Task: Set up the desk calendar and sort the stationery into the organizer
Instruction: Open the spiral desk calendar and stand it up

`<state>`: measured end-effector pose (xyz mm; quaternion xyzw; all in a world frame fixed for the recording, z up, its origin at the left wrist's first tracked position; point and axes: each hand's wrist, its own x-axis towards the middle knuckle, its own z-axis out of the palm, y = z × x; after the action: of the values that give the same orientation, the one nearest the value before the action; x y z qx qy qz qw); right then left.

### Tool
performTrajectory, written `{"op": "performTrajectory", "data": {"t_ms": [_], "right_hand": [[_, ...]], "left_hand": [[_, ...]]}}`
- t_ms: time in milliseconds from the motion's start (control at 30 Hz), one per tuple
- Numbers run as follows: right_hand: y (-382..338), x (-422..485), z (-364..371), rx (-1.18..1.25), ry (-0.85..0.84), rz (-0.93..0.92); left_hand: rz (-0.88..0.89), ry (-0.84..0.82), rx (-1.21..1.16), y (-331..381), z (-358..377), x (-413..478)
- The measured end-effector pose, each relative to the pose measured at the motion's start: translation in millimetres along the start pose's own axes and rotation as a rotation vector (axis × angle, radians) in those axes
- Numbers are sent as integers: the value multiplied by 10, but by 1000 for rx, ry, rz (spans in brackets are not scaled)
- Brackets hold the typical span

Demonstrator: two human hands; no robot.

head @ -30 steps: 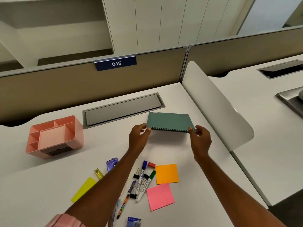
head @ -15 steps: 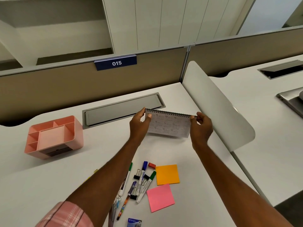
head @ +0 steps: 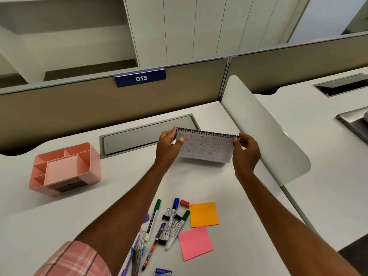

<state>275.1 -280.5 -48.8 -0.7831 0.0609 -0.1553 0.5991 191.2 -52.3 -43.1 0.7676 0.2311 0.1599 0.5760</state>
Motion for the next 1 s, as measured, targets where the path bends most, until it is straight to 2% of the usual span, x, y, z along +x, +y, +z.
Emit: {"op": "performTrajectory", "data": {"t_ms": [433, 600, 767, 1000], "right_hand": [[119, -70, 79, -25, -57, 64], [398, -282, 11, -44, -183, 154], [666, -354, -71, -112, -391, 225], [701, -274, -66, -184, -568, 250]], "left_hand": [[-47, -116, 70, -92, -57, 7], [-165, -175, 58, -257, -62, -81], [-313, -218, 63, -460, -56, -125], [-337, -336, 202, -634, -28, -58]]}}
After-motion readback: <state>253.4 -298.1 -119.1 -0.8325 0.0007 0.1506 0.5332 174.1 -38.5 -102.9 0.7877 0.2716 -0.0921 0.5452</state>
